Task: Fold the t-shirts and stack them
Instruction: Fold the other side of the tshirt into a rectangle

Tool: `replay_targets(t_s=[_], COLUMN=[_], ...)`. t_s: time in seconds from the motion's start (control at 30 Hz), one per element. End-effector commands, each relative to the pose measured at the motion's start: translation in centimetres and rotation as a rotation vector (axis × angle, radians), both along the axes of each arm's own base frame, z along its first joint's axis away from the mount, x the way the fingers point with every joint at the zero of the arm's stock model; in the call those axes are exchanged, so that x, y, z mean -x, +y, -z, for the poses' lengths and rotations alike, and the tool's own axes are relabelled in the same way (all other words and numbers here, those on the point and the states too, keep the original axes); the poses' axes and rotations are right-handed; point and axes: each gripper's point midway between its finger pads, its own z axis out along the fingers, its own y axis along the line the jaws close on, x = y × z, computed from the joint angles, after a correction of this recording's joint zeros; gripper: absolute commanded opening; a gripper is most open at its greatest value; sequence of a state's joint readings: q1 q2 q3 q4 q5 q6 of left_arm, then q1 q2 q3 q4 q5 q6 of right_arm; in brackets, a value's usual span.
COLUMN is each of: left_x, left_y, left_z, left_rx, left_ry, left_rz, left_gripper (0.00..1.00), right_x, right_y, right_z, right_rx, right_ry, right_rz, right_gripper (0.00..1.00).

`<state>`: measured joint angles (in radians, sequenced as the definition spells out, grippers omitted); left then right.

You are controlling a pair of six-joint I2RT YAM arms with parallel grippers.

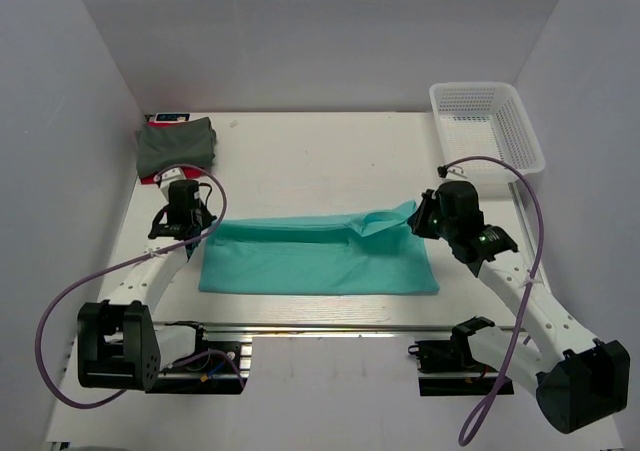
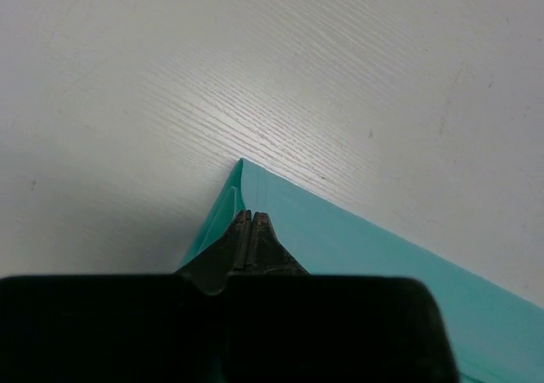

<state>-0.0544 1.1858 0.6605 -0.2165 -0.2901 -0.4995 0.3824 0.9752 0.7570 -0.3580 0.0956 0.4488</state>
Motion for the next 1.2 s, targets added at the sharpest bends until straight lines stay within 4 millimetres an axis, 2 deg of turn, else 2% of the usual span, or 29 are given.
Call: replay_targets(t_s=[0.0,0.17,0.27,0.3,0.33,0.4,0.43,0.5,0.53,0.57,0.6,0.63,0.67,0.73,0.77,0.8,0.83,0.87,0.9,0.97,1.0,1.03,1.07,1.1,1.13,1.17], left_x=[0.9,2.2,3.3,3.3,3.9,4.9,5.2,6.2,6.7,7.0,7.3,6.9,7.1,5.9,5.8,5.0,4.6,4.3,3.6,2.8,2.3,2.1,1.5,1.2,0.9,0.5], left_y=[0.3,0.1,0.0,0.0,0.0,0.4,0.4,0.6,0.7,0.9,0.8,1.0,1.1,1.1,1.1,0.9,0.5,0.2,-0.1,-1.1,-1.4,-2.1,-2.4,-3.1,-4.0,-4.5], left_z=[-0.8,0.4,2.2,2.2,3.3,4.4,4.6,5.9,6.4,6.4,6.8,6.3,6.2,4.3,3.7,2.6,1.9,1.1,0.5,-1.1,-1.8,-1.6,-2.1,-2.1,-1.6,-1.5], left_rx=[0.001,0.029,0.052,0.060,0.068,0.069,0.077,0.080,0.077,0.075,0.085,0.078,0.076,0.086,0.087,0.100,0.118,0.126,0.133,0.151,0.154,0.170,0.163,0.166,0.191,0.192], left_ry=[-0.023,-0.012,0.025,0.022,0.057,0.103,0.111,0.166,0.192,0.208,0.222,0.208,0.215,0.160,0.152,0.119,0.101,0.081,0.053,0.020,0.007,0.015,0.001,-0.002,0.001,-0.002], left_rz=[-0.025,-0.037,-0.060,-0.067,-0.079,-0.125,-0.135,-0.166,-0.184,-0.199,-0.215,-0.223,-0.236,-0.234,-0.233,-0.225,-0.211,-0.185,-0.160,-0.088,-0.061,-0.023,0.017,0.056,0.101,0.141], left_gripper=[0.00,0.00,0.00,0.00,0.00,0.00,0.00,0.15,0.20,0.43,0.55,0.64,0.92,1.00,1.00,1.00,1.00,1.00,1.00,1.00,1.00,1.00,1.00,1.00,1.00,1.00], right_x=[2.4,4.5,5.6,6.1,7.1,7.4,8.5,9.3,9.6,10.0,10.1,10.1,9.7,9.6,8.5,8.3,7.5,7.0,6.5,6.1,6.1,5.2,5.7,5.7,4.9,5.6], right_y=[0.4,0.3,0.0,0.6,0.6,0.8,0.4,0.0,-0.1,-0.3,-0.4,-0.6,-0.6,-1.0,-1.3,-1.4,-1.3,-0.7,-0.3,2.1,2.7,3.6,4.7,5.4,6.2,7.4], right_z=[1.9,4.0,5.8,6.1,7.7,8.6,10.7,12.2,12.9,13.2,13.3,13.2,12.5,11.9,10.1,9.4,7.9,6.4,5.8,3.5,3.2,2.2,1.8,2.4,1.7,1.6], right_rx=[-0.018,-0.026,-0.033,-0.061,-0.060,-0.081,-0.073,-0.072,-0.071,-0.075,-0.071,-0.062,-0.067,-0.038,-0.020,-0.010,-0.005,-0.018,-0.018,-0.093,-0.108,-0.137,-0.176,-0.179,-0.206,-0.246], right_ry=[0.082,0.141,0.181,0.200,0.240,0.254,0.297,0.335,0.351,0.367,0.374,0.371,0.353,0.334,0.285,0.273,0.233,0.198,0.168,0.124,0.123,0.075,0.076,0.099,0.056,0.071], right_rz=[-0.042,-0.052,-0.043,-0.067,-0.075,-0.071,-0.065,-0.039,-0.026,-0.011,-0.004,0.000,0.006,-0.002,0.014,0.012,0.001,-0.031,-0.063,-0.173,-0.201,-0.229,-0.294,-0.327,-0.351,-0.413], right_gripper=[0.00,0.00,0.00,0.00,0.00,0.00,0.00,0.00,0.11,0.25,0.57,0.72,0.90,0.90,0.90,0.90,0.90,0.90,0.90,0.90,0.90,0.90,0.90,0.90,0.90,0.90])
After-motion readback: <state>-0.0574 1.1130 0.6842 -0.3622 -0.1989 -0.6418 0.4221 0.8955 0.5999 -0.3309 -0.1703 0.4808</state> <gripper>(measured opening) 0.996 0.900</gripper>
